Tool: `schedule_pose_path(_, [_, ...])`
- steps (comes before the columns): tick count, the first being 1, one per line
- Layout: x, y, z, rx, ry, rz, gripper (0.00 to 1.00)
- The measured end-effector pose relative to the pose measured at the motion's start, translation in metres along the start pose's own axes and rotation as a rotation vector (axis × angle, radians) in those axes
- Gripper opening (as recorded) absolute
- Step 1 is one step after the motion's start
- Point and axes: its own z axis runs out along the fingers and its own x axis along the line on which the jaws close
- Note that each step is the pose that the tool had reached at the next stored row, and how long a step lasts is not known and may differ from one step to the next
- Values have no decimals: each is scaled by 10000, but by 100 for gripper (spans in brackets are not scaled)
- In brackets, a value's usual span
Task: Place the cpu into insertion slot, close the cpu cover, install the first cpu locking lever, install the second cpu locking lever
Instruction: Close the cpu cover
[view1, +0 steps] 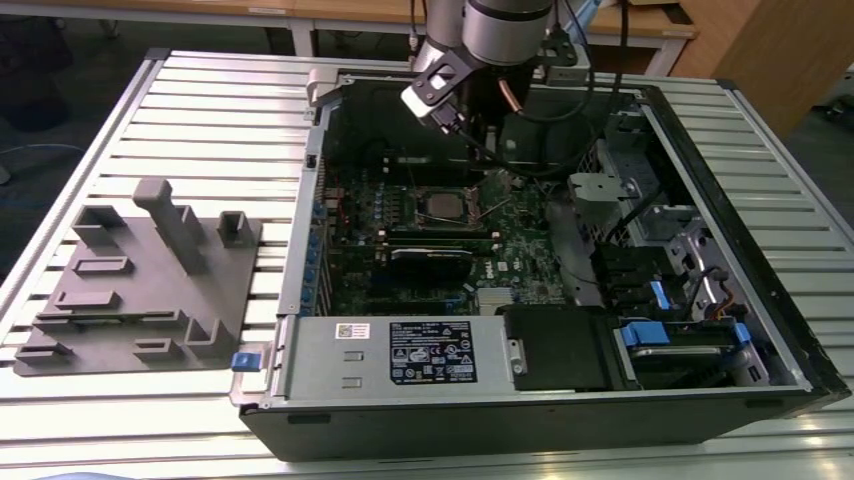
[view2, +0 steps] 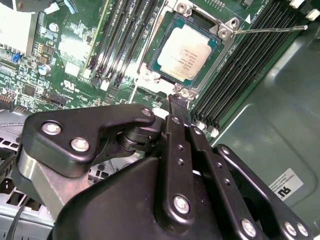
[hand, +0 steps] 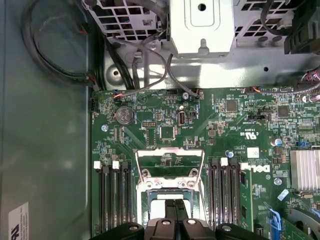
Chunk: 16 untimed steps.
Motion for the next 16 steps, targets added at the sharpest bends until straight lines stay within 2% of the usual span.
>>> schedule_pose_path(7, [12,113,6,-1,1,0,11])
schedule_pose_path(16, [27,320,16,0,-2,0,11])
